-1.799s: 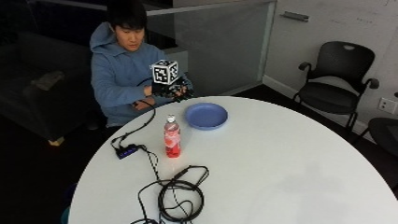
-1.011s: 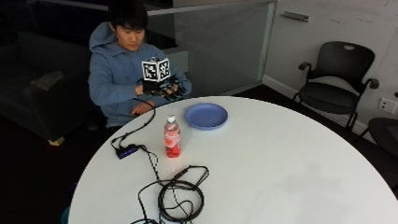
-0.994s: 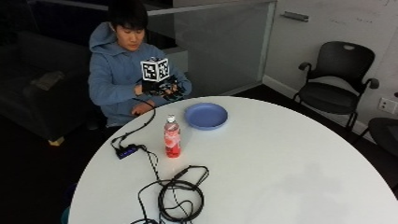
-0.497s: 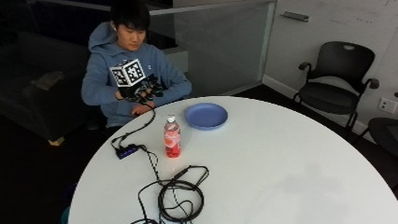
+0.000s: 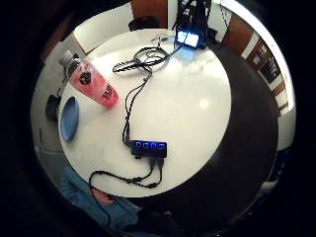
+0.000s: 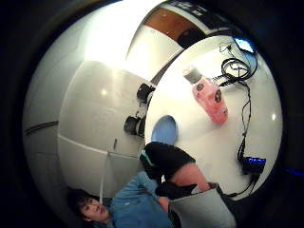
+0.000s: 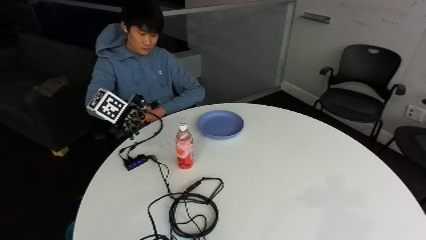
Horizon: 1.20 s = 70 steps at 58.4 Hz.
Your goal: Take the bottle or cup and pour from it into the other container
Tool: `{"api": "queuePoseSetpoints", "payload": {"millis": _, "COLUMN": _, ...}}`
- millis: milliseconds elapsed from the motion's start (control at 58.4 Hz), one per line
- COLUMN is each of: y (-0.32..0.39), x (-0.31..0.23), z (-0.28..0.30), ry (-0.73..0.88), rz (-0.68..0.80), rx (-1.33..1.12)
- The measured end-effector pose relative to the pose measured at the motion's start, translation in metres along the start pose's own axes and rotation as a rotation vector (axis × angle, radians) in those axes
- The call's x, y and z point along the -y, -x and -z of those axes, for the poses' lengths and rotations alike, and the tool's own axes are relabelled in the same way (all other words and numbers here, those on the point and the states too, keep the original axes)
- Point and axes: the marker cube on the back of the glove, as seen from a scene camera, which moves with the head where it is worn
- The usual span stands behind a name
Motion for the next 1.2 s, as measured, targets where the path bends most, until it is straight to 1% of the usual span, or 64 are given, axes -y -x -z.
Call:
{"api": "queuePoseSetpoints", "payload": {"millis": 103, "y": -0.012, "x": 0.004, "z": -0.001, "ry": -0.019, "rz": -0.035, "rx": 0.089}}
{"api": "queuePoseSetpoints", "payload": {"millis": 206, "y": -0.025, "x": 0.022, "z": -0.009, "ry": -0.164, "rz": -0.004, "rx": 0.171}}
{"api": "queuePoseSetpoints", "payload": {"millis": 274, "y": -0.03, "x": 0.018, "z": -0.015, "ry": -0.072, "rz": -0.024, "rx": 0.225}}
{"api": "queuePoseSetpoints", "payload": {"millis": 445, "y": -0.035, "x": 0.027, "z": -0.038, "ry": -0.067, "rz": -0.036, "rx": 0.348}}
{"api": "queuePoseSetpoints", "payload": {"millis": 548, "y": -0.035, "x": 0.03, "z": -0.053, "ry": -0.048, "rz": -0.008, "rx": 0.37}}
{"api": "queuePoseSetpoints", "payload": {"millis": 634, "y": -0.03, "x": 0.038, "z": -0.067, "ry": -0.059, "rz": -0.037, "rx": 0.399}}
{"api": "queuePoseSetpoints", "payload": {"millis": 702, "y": -0.028, "x": 0.042, "z": -0.075, "ry": -0.021, "rz": -0.017, "rx": 0.414}}
{"api": "queuePoseSetpoints", "payload": {"millis": 805, "y": -0.023, "x": 0.049, "z": -0.094, "ry": -0.043, "rz": -0.039, "rx": 0.457}}
{"api": "queuePoseSetpoints", "payload": {"millis": 1045, "y": -0.006, "x": 0.065, "z": -0.129, "ry": 0.007, "rz": -0.028, "rx": 0.562}}
{"api": "queuePoseSetpoints", "payload": {"millis": 1131, "y": 0.001, "x": 0.07, "z": -0.14, "ry": -0.011, "rz": -0.039, "rx": 0.62}}
{"api": "queuePoseSetpoints", "payload": {"millis": 1199, "y": 0.006, "x": 0.073, "z": -0.148, "ry": -0.061, "rz": -0.043, "rx": 0.653}}
